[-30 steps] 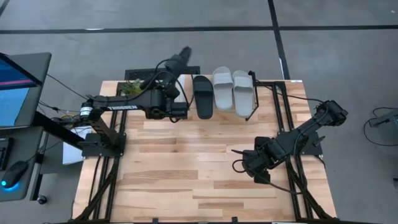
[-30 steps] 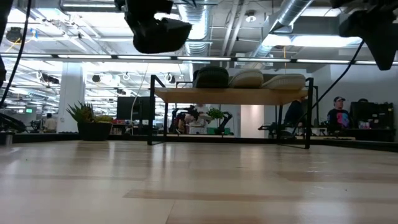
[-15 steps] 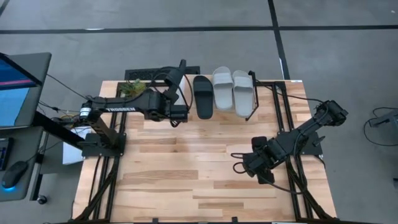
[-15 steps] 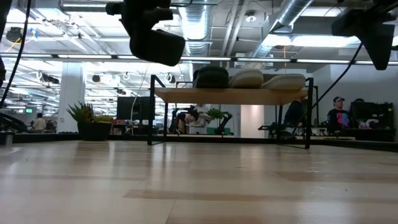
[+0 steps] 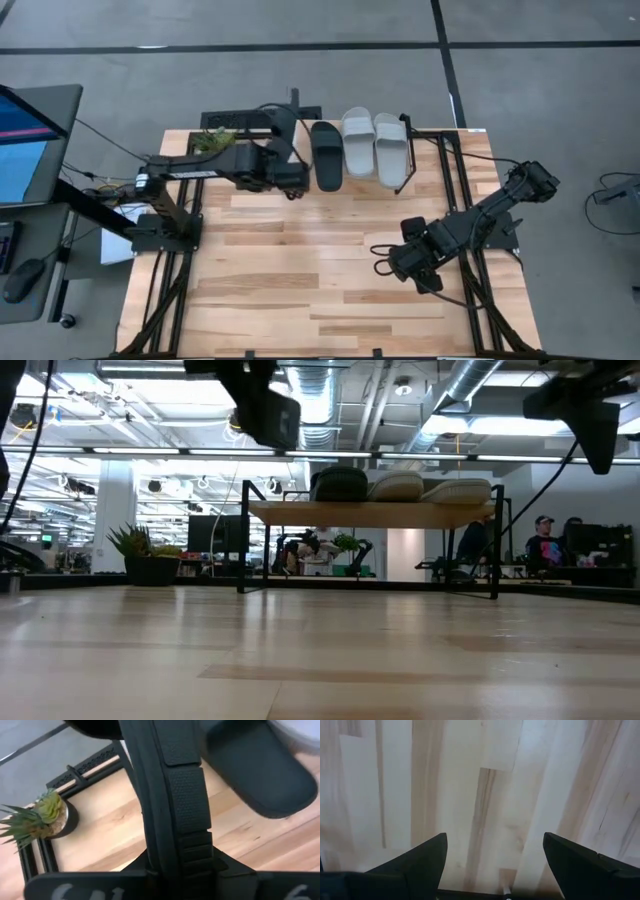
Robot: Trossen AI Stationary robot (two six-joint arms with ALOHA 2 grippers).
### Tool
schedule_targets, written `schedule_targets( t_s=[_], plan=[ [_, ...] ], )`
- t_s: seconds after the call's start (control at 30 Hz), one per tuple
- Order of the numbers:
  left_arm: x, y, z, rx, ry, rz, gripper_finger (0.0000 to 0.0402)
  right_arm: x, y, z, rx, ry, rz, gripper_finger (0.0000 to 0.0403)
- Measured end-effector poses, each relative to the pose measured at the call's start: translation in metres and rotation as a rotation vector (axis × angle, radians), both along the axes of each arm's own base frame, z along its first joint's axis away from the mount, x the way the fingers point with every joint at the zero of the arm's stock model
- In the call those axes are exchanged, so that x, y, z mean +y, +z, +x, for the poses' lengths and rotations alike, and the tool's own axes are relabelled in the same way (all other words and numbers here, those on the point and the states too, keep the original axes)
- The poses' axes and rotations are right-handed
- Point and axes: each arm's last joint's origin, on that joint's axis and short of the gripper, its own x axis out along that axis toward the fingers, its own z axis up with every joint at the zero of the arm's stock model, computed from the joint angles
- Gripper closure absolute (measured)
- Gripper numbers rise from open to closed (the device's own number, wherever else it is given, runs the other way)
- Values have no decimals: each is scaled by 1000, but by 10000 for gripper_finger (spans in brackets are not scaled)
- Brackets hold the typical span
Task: Pick and place slides into the shelf
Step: Put the black slide on the shelf
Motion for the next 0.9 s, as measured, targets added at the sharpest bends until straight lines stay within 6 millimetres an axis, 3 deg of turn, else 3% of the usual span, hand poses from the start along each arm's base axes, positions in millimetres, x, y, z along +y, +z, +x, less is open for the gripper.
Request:
schedule_targets(
  t_s=[0.23, 0.37, 0.9],
  plan=[
    [3, -33, 30, 131, 12, -46, 359, 0, 0, -2, 15, 5, -9, 81],
    [5, -36, 40, 130, 16, -53, 359, 3, 0, -4, 15, 16, -9, 81],
    [26, -41, 42, 145, 70, -65, 359, 10, 0, -8, 15, 38, -9, 81]
  ],
)
